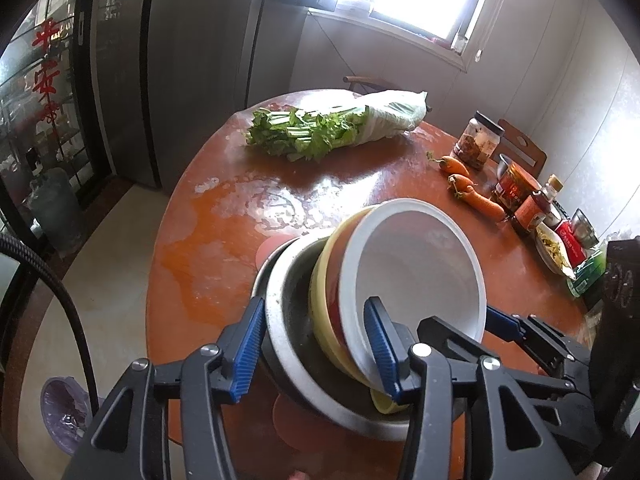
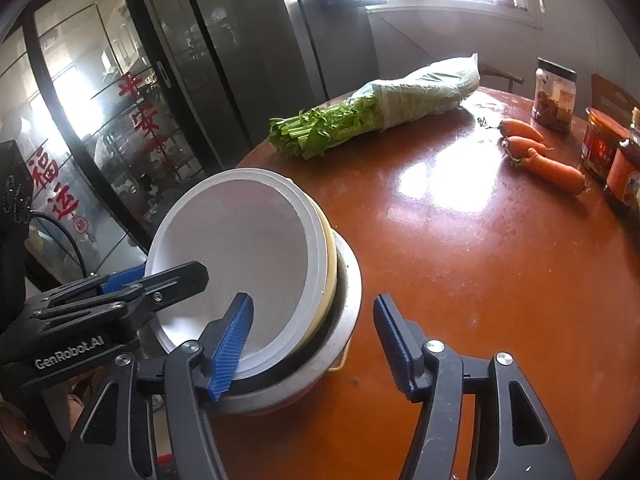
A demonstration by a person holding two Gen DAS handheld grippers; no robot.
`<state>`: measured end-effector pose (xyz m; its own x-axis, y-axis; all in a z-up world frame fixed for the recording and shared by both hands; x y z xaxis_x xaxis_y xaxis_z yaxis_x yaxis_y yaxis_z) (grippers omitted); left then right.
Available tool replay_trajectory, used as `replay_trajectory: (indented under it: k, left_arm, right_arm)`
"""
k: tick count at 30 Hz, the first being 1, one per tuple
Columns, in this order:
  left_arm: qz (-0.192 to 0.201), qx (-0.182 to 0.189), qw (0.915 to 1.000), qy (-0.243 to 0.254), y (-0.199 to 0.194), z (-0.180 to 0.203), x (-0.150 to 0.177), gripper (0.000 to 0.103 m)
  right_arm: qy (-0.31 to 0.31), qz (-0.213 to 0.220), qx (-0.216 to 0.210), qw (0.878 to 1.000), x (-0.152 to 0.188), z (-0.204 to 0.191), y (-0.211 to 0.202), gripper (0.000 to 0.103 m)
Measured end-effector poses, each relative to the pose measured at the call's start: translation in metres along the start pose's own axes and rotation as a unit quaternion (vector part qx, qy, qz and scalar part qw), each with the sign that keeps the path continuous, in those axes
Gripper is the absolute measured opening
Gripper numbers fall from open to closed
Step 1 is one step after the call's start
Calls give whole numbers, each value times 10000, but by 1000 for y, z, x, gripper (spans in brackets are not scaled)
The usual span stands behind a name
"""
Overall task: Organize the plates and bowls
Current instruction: 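Carry the bowl stack over the steel tray on the pink plates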
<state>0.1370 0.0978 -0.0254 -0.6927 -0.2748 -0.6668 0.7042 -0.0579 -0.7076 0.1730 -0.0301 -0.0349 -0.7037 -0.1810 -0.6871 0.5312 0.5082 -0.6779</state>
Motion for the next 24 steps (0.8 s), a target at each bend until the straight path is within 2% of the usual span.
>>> replay_trajectory:
  k: [2,4,10,14,18,20,24]
  left_arm:
    - [89,-248,9997,-8,-4,-5,-2,65]
    - [158,-373,9992,-39,-8,-12,-4,68]
    - [-40,-294,9992,-273,3,-28,1,74]
    - [-190,-194,9989,-384,12,-31,6,75]
    - [-455,64,9976,-526,23,-28,14,75]
    - [-571,237,9963,-597,30,-25,18,70]
    - [-600,178,9971,-424,34,-17,19,67]
  right_arm:
    - [47,-46,-18,10000,1,0,1,68]
    - [84,-86,-47,9999,2,0,2,69]
    - [126,-188,-194,9996,5,-4,6,73]
    - [146,-254,-249,9993,7,-6,9,74]
    - [132,-309,-279,9990,10,-8,12,73]
    - [115,-315,-302,9990,11,-9,12,73]
    - [50,-308,-306,9990,10,-9,14,73]
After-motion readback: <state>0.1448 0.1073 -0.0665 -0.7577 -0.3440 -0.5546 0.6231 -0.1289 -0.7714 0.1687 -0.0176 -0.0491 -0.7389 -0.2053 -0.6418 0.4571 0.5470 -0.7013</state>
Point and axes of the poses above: each gripper's, at about its wrist camera, not at the fingertips, and y roughly the way its jaws point, z to its right, x to its underside, the point moved 7 cm from there along y, roughly the way its jaws point, and after that the axes turned 5 degrees about z, right-handed, at the moved point
